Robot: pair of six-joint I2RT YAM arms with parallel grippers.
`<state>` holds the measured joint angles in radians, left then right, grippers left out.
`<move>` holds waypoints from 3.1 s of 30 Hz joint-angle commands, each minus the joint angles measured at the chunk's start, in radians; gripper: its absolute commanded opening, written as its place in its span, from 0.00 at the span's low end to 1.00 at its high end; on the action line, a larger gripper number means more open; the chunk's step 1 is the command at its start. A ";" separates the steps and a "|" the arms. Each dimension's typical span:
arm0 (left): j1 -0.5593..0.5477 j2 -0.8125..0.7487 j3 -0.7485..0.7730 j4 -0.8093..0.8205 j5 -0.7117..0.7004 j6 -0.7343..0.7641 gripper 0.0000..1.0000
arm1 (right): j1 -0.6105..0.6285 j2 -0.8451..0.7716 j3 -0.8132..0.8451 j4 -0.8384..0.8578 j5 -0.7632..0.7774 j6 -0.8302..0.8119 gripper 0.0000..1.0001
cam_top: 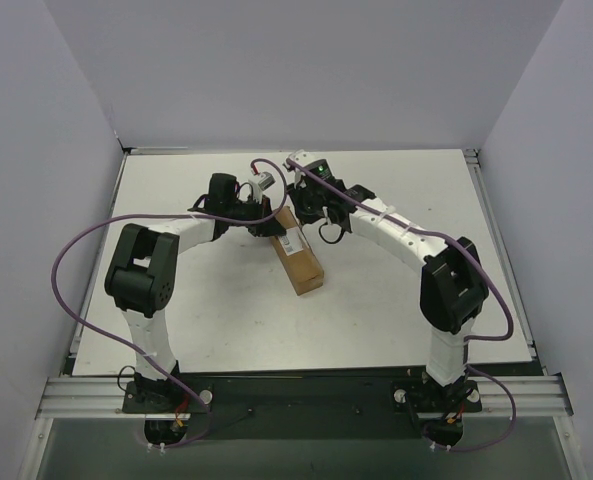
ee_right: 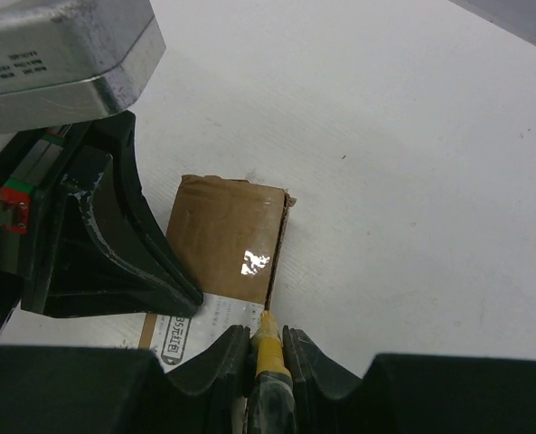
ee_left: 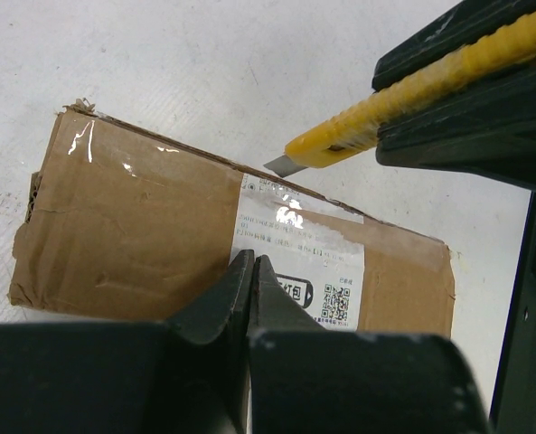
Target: Unpack the express box
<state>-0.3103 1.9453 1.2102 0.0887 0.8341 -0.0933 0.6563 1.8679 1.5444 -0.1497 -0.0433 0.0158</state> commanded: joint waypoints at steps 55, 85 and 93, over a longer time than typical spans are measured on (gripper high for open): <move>-0.003 -0.206 -0.183 0.226 0.054 -0.183 0.00 | 0.042 0.105 0.157 -0.160 -0.150 -0.142 0.00; -0.009 0.047 -0.101 0.144 -0.213 -0.195 0.00 | 0.040 -0.113 -0.039 -0.367 -0.099 -0.074 0.00; -0.012 0.040 -0.118 0.163 -0.233 -0.204 0.00 | 0.039 -0.157 -0.098 -0.412 -0.121 -0.060 0.00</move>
<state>-0.3332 1.9450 1.1225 0.2977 0.7444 -0.3168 0.6819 1.7859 1.4769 -0.4187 -0.1368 -0.0525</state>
